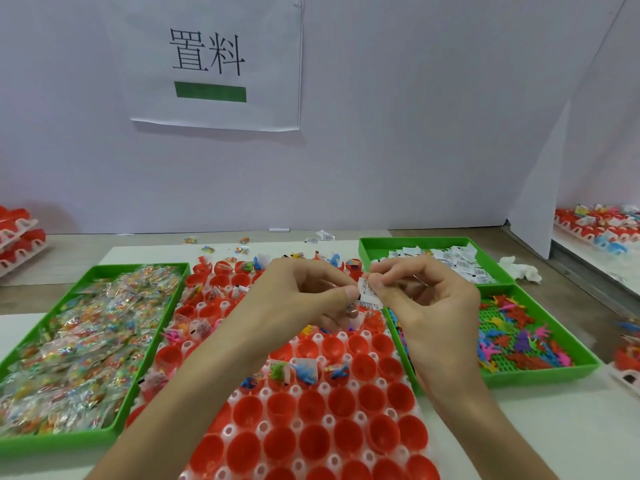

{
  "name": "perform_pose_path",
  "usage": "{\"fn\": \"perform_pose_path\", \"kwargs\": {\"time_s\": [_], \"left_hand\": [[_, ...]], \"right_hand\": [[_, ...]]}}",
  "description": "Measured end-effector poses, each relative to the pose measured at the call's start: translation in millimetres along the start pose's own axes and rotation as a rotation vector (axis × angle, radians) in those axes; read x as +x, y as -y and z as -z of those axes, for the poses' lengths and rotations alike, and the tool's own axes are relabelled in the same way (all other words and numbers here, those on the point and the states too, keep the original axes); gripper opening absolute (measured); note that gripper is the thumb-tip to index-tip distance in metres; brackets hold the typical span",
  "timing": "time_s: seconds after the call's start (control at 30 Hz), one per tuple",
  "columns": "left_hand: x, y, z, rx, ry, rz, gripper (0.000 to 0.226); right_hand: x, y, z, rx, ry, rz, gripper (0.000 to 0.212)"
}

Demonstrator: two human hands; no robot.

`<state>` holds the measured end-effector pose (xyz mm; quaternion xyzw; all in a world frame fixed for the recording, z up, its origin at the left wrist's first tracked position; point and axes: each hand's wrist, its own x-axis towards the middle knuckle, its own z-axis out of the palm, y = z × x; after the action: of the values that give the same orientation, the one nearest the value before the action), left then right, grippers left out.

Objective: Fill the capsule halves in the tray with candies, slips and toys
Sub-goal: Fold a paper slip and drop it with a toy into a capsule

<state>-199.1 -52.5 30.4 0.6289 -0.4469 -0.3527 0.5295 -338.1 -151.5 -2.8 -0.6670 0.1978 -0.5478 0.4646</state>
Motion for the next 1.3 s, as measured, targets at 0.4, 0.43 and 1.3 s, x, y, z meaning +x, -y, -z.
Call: {"fn": "perform_pose_path", "kwargs": {"time_s": [0.4, 0.43, 1.3], "left_hand": [[-3, 1, 7, -0.009, -0.022, 0.021, 0.012], [-3, 1, 7, 0.029, -0.015, 0.019, 0.013], [-11, -4, 8, 0.029, -0.021, -0.055, 0.032]], "right_hand": [[43, -24, 36, -0.113, -0.188, -0.077, 0.020], [53, -34, 39, -0.166, -0.209, -0.113, 0.018], [63, -60, 100, -0.929, 0.387, -0.421, 0.012]]}}
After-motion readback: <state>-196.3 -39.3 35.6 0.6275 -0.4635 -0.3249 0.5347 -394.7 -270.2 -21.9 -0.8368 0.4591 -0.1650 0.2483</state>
